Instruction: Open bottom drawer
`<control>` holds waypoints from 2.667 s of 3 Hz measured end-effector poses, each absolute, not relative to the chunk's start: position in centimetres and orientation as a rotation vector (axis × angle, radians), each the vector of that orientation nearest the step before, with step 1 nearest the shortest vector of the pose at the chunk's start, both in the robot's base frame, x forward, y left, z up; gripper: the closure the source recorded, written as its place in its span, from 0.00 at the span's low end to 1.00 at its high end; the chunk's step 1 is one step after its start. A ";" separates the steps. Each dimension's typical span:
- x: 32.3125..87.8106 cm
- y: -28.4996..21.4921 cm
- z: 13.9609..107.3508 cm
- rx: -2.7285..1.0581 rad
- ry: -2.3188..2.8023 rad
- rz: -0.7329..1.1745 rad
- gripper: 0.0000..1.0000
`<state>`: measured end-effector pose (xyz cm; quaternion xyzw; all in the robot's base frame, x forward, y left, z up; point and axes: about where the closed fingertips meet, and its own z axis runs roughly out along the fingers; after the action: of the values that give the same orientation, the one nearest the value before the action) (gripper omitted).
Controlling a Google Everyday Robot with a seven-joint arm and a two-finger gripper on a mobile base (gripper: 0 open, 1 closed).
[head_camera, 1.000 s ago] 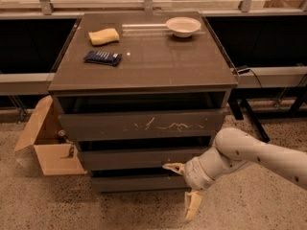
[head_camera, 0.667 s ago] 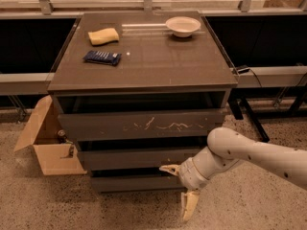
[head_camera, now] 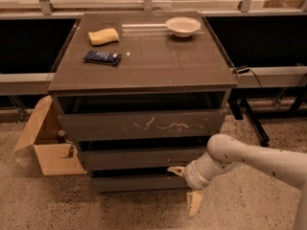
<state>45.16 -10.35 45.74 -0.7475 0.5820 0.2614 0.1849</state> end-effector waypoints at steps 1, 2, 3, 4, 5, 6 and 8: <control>47.1 -12.5 42.1 -2.110 1.635 0.683 0.00; 49.1 -14.3 36.8 -2.092 1.695 0.659 0.00; 49.9 -15.1 32.0 -2.051 1.745 0.682 0.00; 49.9 -15.1 31.0 -2.043 1.733 0.684 0.00; 50.0 -15.0 28.8 -2.055 1.714 0.637 0.00; 51.7 -15.1 26.3 -2.052 1.712 0.558 0.00; 54.4 -15.5 22.9 -2.014 1.748 0.512 0.00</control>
Offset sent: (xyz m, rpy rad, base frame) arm 0.0564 -0.0568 -0.1278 -0.0801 -0.0328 -0.0729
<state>54.39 -15.52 22.94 -0.7248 0.6293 0.1842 0.2114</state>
